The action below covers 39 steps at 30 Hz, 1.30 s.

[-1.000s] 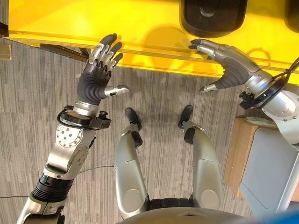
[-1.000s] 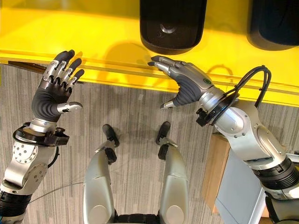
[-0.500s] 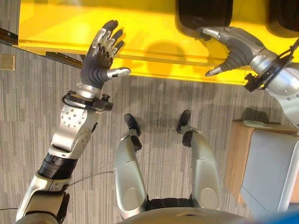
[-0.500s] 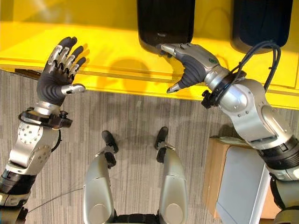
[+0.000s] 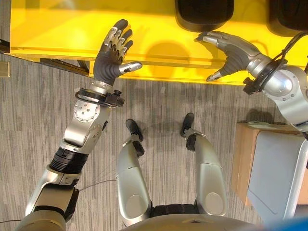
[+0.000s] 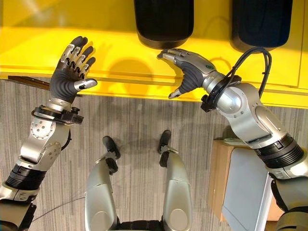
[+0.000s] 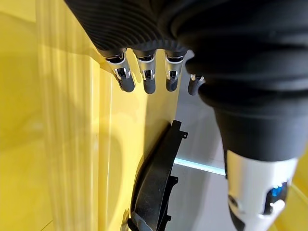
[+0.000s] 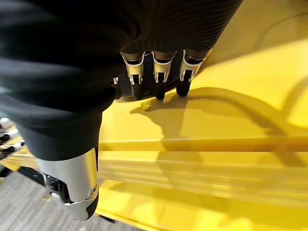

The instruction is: Move parts from the plastic box to the shelf.

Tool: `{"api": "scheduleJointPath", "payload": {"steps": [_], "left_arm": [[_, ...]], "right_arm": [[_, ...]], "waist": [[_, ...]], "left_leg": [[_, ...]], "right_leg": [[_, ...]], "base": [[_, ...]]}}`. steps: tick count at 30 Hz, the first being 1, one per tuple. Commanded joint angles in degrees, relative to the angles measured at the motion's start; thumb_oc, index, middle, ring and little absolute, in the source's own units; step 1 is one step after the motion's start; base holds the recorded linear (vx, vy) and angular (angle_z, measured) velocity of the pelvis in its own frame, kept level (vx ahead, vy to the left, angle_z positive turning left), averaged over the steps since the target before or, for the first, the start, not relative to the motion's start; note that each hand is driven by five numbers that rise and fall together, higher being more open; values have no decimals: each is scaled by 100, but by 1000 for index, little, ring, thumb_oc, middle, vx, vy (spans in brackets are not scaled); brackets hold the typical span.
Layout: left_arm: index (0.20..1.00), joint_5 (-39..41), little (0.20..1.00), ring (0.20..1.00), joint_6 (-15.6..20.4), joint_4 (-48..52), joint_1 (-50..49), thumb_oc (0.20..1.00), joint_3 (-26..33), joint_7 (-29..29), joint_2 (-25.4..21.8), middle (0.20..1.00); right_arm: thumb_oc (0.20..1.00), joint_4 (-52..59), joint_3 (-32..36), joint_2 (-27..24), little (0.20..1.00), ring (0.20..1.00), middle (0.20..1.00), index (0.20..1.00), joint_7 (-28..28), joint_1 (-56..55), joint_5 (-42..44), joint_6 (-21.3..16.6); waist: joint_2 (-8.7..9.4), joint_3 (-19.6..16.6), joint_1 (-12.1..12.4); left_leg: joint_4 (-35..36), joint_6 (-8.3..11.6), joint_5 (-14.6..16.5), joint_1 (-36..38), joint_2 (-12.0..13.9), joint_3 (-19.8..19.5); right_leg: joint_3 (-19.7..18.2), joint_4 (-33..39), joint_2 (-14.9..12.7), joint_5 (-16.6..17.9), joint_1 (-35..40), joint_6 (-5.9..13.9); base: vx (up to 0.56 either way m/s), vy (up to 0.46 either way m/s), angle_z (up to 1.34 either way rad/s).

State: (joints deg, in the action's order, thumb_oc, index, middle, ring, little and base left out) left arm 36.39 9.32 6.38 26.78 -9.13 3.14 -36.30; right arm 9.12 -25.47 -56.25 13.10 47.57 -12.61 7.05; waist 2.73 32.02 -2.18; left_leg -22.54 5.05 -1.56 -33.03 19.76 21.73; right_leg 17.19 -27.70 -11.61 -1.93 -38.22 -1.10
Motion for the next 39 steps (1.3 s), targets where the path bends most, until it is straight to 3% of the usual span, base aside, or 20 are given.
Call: {"api": "scheduleJointPath", "payload": {"steps": [1,9,25,27,31,39], "left_arm": [[1000,-272,1000,1000,235,129,82,1000,-166,145,82,1000],[1000,-430,1000,1000,251,118,67,1000,-198,201,241,1000],[1000,-415,1000,1000,408,63,-90,1000,-167,173,316,1000],[1000,-401,1000,1000,385,143,-185,1000,-125,79,319,1000],[1000,-438,1000,1000,610,757,-1039,1000,56,-194,279,1000],[1000,-211,1000,1000,311,1382,-1434,1000,306,-332,146,1000]], "right_arm": [[1000,144,71,153,1000,1000,1000,1000,-74,469,-25,-248],[1000,373,126,267,1000,1000,1000,1000,218,373,-2,-306],[1000,399,125,378,1000,1000,1000,1000,181,506,-77,-491],[1000,379,88,479,1000,1000,1000,1000,144,593,-209,-364],[1000,678,203,341,1000,1000,1000,1000,60,395,-270,-46],[1000,889,337,149,1000,1000,1000,1000,170,384,-63,271]], "waist": [[79,-222,81],[68,-222,61],[11,-222,108],[8,-222,175],[-53,-222,342],[-85,-222,475]], "left_leg": [[192,528,219,150,206,42],[225,528,226,174,178,47],[225,448,295,606,139,86],[271,369,188,646,167,169],[343,346,194,703,79,76],[386,290,212,927,20,46]], "right_leg": [[106,-426,-85,-648,-29,676],[86,-423,-71,-665,-27,669],[51,-473,-84,-791,373,657],[126,-409,-66,-705,419,569],[222,-376,-116,-731,538,588],[298,-426,-120,-835,803,590]], "base": [[0,0,0],[0,0,0],[0,15,0],[-58,-19,-2],[-13,-23,-3],[26,-4,8]]}}
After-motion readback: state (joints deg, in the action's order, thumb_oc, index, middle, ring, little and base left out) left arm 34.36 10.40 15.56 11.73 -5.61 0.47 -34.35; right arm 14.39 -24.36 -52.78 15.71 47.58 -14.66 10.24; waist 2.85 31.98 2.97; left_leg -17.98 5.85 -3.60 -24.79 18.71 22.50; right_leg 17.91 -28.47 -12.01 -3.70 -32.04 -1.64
